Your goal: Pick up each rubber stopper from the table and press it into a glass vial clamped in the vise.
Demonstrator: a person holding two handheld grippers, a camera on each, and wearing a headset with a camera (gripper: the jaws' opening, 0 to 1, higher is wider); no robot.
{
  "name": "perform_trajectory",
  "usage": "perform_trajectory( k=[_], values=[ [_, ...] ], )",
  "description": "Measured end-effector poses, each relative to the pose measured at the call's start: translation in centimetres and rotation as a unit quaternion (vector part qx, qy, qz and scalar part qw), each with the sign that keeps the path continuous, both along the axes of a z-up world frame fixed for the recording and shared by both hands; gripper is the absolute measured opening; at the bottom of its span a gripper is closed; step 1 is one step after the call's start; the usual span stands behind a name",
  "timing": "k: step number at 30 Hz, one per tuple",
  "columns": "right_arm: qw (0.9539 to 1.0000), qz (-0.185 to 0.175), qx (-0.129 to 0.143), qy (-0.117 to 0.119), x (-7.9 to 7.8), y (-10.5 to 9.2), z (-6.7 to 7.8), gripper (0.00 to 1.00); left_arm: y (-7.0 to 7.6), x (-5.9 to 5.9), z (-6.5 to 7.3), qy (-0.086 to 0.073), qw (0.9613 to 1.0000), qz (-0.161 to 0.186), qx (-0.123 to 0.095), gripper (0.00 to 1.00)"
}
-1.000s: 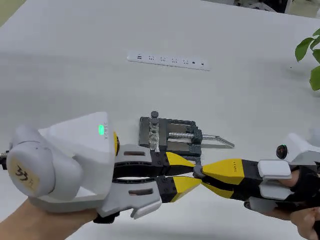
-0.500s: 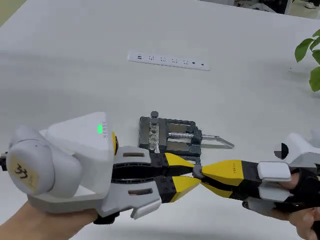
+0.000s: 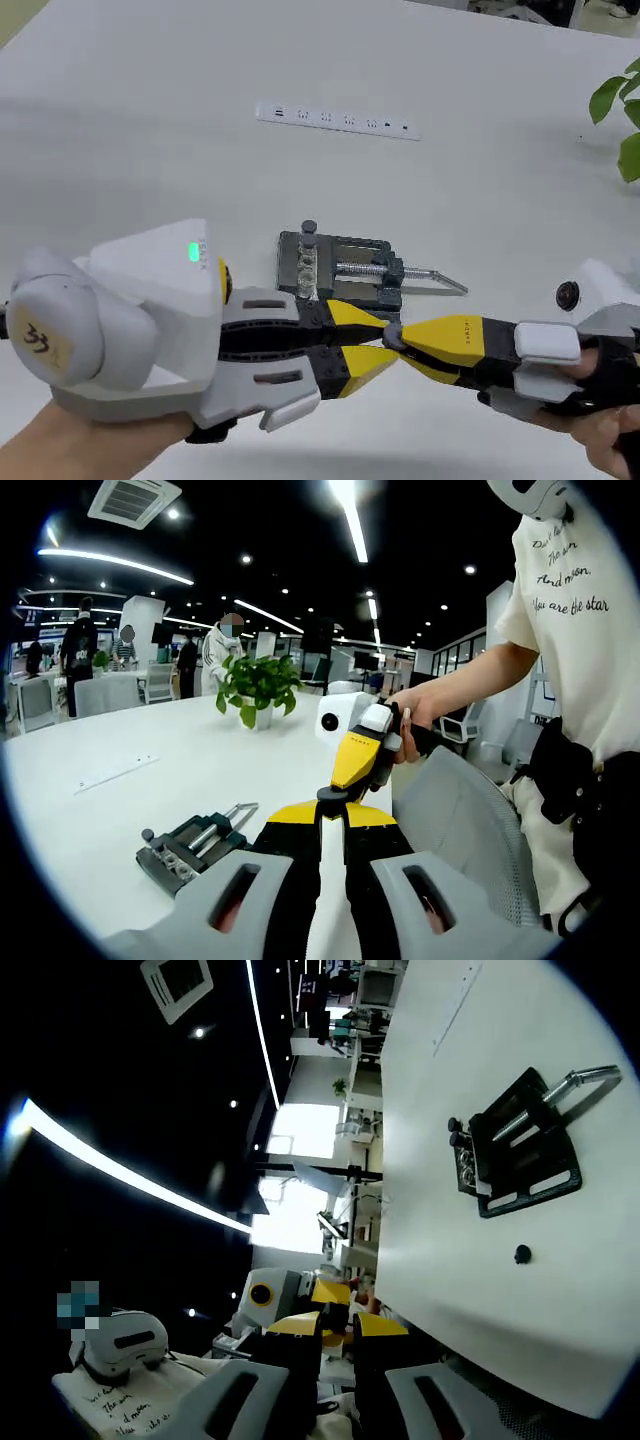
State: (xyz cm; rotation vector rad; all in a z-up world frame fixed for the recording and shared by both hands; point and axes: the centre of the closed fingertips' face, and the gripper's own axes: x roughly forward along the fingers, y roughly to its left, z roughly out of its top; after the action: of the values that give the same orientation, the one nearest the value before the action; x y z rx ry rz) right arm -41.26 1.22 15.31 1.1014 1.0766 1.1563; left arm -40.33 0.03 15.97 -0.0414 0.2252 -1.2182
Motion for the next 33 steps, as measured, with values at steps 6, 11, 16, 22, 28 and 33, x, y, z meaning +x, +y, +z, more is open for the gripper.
perform_trajectory(
  k=[6,11,16,22,28,33],
  values=[
    [0.9977,-0.02,-0.032,-0.056,1.2,-0.5,-0.5,0.37,0.1,0.2,-0.2,0.002,1.0,0.003,0.002,0.04],
    [0.9886,-0.02,-0.06,-0.137,2.1,-0.7,-0.2,0.47,0.2,0.1,-0.3,0.002,1.0,0.004,0.005,0.04],
    [0.9661,0.005,-0.102,-0.237,2.8,-0.9,0.3,0.52,0.1,0.0,-0.5,0.004,1.0,0.002,0.008,0.04],
    [0.9034,0.099,-0.205,-0.363,2.8,-1.7,-0.6,0.5,0.2,-0.1,-0.9,0.009,0.9999,0.002,0.011,0.04],
    [0.8199,0.182,-0.27,-0.471,3.5,-2.0,-0.7,0.46,0.1,-0.1,-1.3,0.012,0.9998,-0.001,0.015,0.04],
    [0.767,0.263,-0.285,-0.511,2.3,-1.7,-1.1,0.37,0.1,-0.1,-1.7,0.016,0.9997,-0.004,0.019,0.04]
  ],
)
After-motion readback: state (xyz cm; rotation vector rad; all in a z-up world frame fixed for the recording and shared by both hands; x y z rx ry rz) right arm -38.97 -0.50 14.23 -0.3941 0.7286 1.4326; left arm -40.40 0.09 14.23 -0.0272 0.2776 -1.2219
